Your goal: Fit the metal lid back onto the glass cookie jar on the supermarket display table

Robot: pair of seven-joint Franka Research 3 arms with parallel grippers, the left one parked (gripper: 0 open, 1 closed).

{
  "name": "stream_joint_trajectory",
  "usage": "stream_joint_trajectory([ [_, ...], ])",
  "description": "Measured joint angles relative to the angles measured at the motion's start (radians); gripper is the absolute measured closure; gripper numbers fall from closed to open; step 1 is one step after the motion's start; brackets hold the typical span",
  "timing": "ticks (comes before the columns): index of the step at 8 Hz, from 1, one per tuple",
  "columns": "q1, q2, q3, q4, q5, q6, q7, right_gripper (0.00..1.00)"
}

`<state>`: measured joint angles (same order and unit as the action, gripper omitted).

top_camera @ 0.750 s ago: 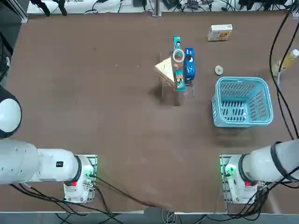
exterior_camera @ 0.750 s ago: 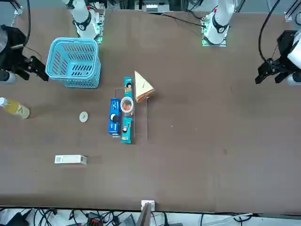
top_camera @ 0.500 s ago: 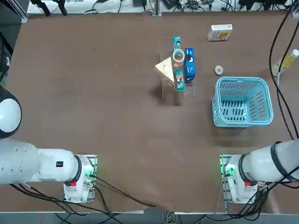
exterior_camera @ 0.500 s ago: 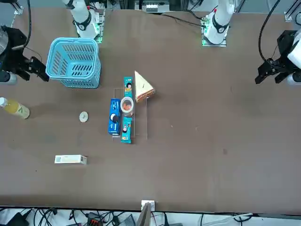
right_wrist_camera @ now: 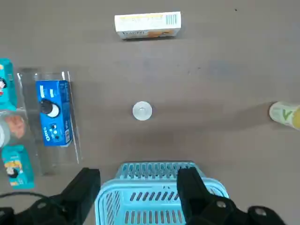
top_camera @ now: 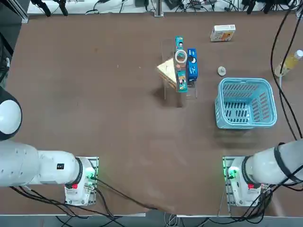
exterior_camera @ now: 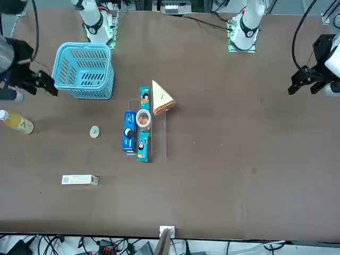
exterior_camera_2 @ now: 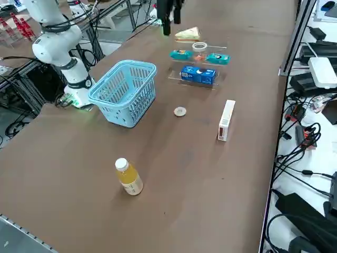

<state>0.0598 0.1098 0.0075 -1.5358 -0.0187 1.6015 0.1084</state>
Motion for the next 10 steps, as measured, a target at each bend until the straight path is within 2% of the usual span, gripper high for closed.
stream_joint_trajectory([
  [6, 0.008, 0.280, -0.003, -0.057, 0.001, 0.327, 0.041, 0.00],
  [10, 0.026, 0.311, 0.000, -0.294, 0.001, 0.646, 0.095, 0.00],
])
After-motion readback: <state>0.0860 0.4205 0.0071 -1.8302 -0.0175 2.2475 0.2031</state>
